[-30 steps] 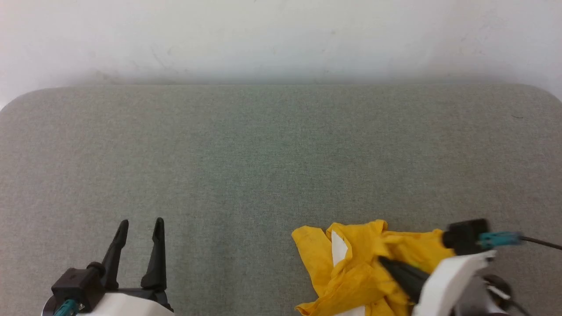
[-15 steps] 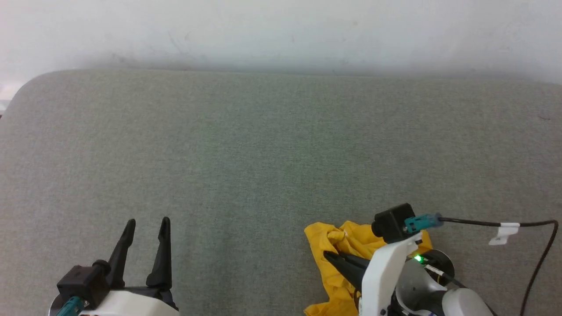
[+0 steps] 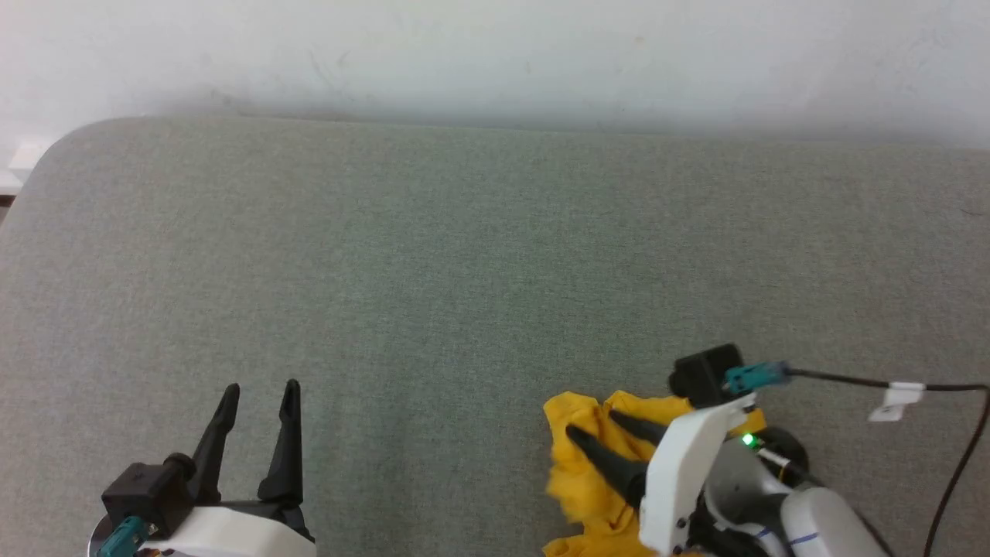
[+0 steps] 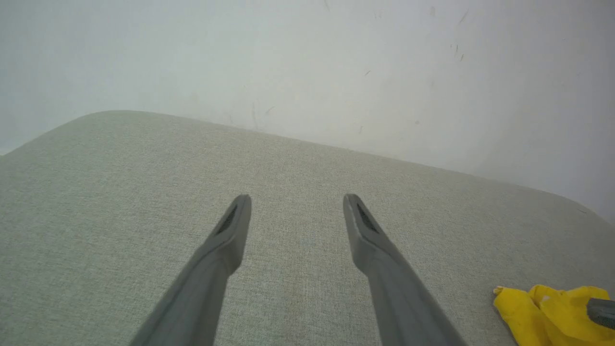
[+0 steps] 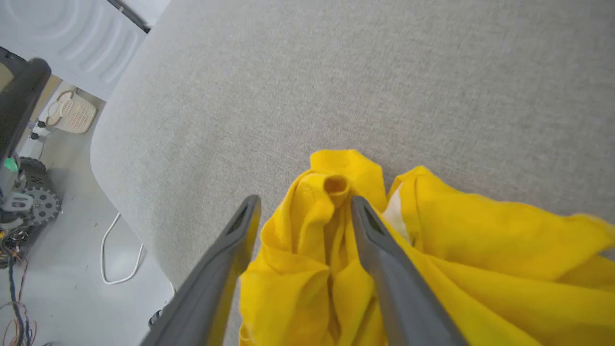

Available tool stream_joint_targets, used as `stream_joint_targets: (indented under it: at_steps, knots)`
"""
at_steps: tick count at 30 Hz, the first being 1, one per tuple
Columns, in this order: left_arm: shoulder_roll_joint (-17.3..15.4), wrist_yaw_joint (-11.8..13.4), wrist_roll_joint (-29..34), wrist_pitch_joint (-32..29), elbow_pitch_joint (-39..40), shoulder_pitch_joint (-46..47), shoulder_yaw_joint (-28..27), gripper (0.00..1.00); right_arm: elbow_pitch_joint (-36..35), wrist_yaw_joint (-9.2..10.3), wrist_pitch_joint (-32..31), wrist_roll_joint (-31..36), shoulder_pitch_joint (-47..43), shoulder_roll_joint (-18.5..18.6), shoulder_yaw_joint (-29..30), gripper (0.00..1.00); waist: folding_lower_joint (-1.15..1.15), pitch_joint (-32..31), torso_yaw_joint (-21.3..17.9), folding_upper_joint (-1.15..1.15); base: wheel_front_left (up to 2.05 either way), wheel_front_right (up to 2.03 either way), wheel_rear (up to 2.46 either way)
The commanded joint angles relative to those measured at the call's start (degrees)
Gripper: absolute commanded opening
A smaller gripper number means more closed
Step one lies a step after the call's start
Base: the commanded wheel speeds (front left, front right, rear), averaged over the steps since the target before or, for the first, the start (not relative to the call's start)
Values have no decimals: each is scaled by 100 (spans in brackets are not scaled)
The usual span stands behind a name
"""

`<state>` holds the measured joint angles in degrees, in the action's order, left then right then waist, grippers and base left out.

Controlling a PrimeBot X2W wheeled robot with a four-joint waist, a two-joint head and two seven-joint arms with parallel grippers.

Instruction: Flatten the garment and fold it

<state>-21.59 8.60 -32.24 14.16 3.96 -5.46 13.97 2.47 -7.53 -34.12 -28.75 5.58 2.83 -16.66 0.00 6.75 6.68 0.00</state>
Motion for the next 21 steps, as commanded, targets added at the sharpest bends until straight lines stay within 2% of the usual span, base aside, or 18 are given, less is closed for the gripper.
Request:
stream_joint_targets:
  at_steps: [1, 4, 7, 13, 16, 21]
  knots:
    - [20, -12, -26, 31, -9, 12, -22, 100, -121, 4, 1, -26, 61, 5, 80, 100, 0, -11, -45, 0, 0, 0, 0]
    - [4, 7, -32, 34, 26, 3, -53, 100, -579, 4, -14, 26, -44, 5, 470, 100, 0, 11, -124, 0, 0, 0, 0]
    - [-13, 21, -30, 37, 61, 5, -76, 100, -1053, 4, -4, 381, -241, 5, 1007, 100, 0, 46, -197, 0, 0, 0, 0]
    - [-60, 20, -12, 45, 142, 8, -117, 100, -1624, 4, -259, 788, -1041, 5, 1955, 100, 0, 177, -304, 0, 0, 0, 0]
    - [-85, 8, -15, 49, 173, 8, -142, 100, -1692, 4, -359, 826, -1426, 5, 2149, 100, 0, 247, -336, 0, 0, 0, 0]
    - [-132, -6, -23, 49, 197, 40, -173, 100, -1524, 4, -302, 632, -1677, 5, 2155, 100, 0, 340, -359, 0, 0, 0, 0]
